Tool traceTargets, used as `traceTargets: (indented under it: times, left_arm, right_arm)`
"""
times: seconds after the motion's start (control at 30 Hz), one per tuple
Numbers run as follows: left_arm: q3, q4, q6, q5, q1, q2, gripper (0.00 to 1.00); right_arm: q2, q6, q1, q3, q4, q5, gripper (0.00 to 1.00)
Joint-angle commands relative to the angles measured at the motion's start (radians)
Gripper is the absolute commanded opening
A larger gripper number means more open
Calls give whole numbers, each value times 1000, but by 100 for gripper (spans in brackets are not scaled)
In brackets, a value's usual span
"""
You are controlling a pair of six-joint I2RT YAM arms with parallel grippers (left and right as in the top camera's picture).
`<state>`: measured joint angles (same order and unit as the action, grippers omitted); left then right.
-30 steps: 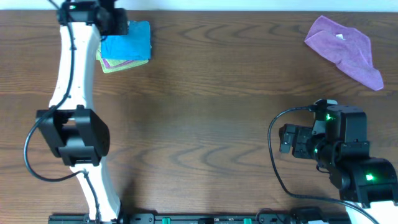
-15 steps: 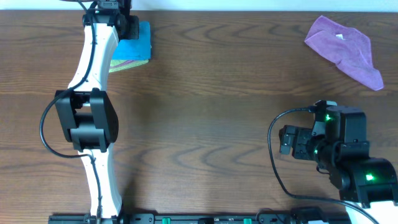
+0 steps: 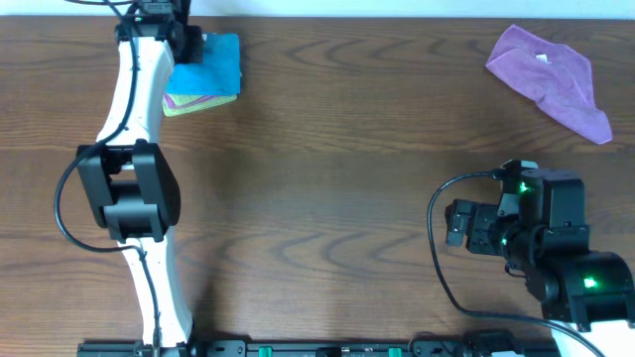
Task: Fold the cloth
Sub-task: 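Lower the blue cloth onto the stack and open the left gripper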
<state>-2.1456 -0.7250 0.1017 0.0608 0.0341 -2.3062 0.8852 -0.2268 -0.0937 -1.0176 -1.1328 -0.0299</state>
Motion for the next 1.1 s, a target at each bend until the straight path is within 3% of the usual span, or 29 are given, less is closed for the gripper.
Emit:
traceTargets:
  times: [0.0, 1.07]
  left_arm:
    - [-17, 1, 6, 15, 18, -23, 6]
    - [-17, 68, 6, 1, 32, -163, 6]
  right_arm:
    - [-4, -1, 2, 6, -1, 3, 99]
    - [-4, -5, 2, 6, -2, 3, 99]
